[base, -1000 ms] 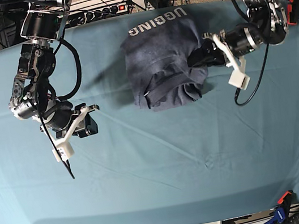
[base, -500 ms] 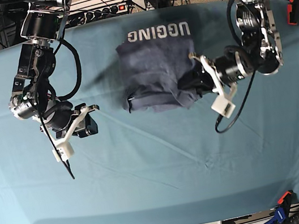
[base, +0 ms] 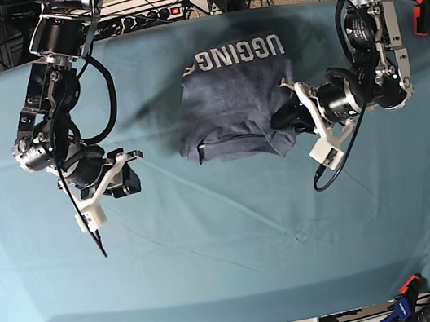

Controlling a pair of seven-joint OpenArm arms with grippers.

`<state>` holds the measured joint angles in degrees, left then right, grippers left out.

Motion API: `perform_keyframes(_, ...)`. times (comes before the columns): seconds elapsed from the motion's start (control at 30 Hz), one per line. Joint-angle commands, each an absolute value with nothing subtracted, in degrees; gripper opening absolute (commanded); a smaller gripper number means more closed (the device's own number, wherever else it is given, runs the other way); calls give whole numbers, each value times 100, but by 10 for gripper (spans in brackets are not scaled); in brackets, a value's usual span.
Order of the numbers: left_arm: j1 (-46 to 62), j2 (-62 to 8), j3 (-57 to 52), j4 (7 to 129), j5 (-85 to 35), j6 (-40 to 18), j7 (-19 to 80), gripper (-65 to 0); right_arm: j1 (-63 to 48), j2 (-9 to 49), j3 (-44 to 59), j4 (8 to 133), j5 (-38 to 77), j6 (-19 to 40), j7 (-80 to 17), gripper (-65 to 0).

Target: Fold the T-shirt properly

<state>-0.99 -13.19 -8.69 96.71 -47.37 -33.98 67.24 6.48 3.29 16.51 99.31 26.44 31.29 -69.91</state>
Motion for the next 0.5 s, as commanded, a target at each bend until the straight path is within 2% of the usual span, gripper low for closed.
perform_keyframes(0.0,-204,-1350,-886,9760,-4838,-3393,6593,-650,760,351,1656,10012,2738,3146,-6893,-477)
perform_keyframes(0.07,-207,-1350,-886,9760,-4836,-3393,6595,-589,760,351,1656,10012,2738,3146,-6893,-477)
perform_keyframes(0.27,-207,-1352,-886,9760,-4751,-3260,6595,-348,760,351,1656,10012,2738,3146,-6893,-477)
perform_keyframes(0.3,-207,-1352,-886,9760,-4753,-3262,6593,-328,760,351,1656,10012,2738,3146,-6893,-477)
perform_keyframes(0.47,-314,-1435,-915,9762,-4753,-3275,6602,-325,760,351,1656,10012,2738,3148,-6893,-477)
